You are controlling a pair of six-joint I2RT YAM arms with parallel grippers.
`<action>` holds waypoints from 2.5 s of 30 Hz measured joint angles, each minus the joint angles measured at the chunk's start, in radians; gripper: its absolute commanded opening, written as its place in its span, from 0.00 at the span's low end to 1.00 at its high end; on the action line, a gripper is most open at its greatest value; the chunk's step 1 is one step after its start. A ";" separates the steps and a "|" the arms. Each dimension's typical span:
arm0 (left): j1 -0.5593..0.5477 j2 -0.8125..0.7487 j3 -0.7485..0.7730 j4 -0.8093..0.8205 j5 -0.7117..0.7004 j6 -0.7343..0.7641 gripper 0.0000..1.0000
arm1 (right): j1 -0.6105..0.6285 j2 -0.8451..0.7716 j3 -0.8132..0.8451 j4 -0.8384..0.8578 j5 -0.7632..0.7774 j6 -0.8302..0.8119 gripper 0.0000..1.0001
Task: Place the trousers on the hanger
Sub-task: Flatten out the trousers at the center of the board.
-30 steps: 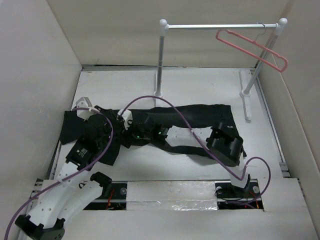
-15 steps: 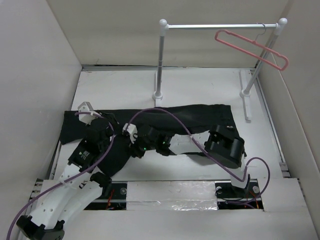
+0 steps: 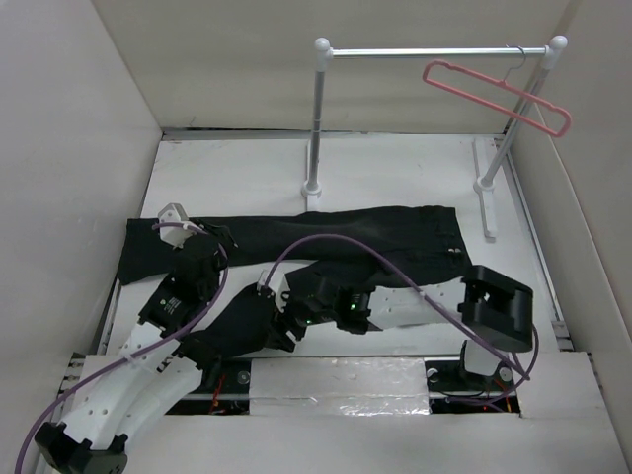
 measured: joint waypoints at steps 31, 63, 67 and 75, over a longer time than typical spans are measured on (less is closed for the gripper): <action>0.000 -0.039 -0.040 0.021 0.034 -0.018 0.22 | -0.180 0.386 0.571 -0.439 0.203 -0.281 0.00; -0.121 0.311 -0.072 0.159 0.166 0.069 0.27 | 0.115 -0.325 -0.351 -0.192 0.346 0.064 0.88; -0.312 0.414 -0.004 0.174 0.092 0.100 0.26 | 0.113 -0.463 -0.351 -0.252 0.417 0.077 0.89; -0.499 0.658 0.146 0.192 -0.025 0.128 0.23 | -0.116 -1.000 -0.352 -0.331 0.592 0.133 0.01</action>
